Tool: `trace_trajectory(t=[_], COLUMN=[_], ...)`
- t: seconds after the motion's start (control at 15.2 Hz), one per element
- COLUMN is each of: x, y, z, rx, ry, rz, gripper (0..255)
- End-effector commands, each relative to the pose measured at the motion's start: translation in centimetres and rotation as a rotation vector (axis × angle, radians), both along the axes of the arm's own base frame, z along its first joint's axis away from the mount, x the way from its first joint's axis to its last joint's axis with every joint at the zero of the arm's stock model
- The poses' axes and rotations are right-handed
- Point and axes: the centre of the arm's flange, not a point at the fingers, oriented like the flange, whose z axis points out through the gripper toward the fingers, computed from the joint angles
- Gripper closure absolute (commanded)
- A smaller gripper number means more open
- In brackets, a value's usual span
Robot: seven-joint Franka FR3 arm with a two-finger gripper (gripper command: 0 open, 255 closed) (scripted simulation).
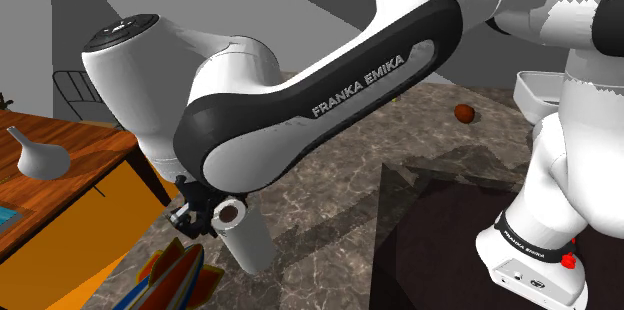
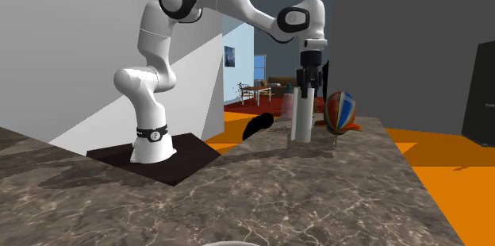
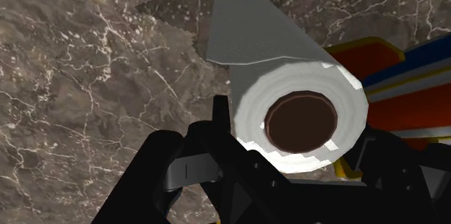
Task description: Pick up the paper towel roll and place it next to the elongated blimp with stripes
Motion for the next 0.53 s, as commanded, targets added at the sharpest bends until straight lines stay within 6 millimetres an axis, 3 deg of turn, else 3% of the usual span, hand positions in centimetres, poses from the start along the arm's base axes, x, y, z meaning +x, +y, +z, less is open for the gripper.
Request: trace_trajectory(t=[0.0,0.13,0.46], x=[-0.04,-0.04,-0.04], y=[-0.02,-0.02,-0.02], z=[-1.15,-2.04,-2.04], rx=[0.0,0.0,0.0], ry=[0.0,0.0,0.0], rz=[0.0,0.0,0.0], gripper=[255,255,255])
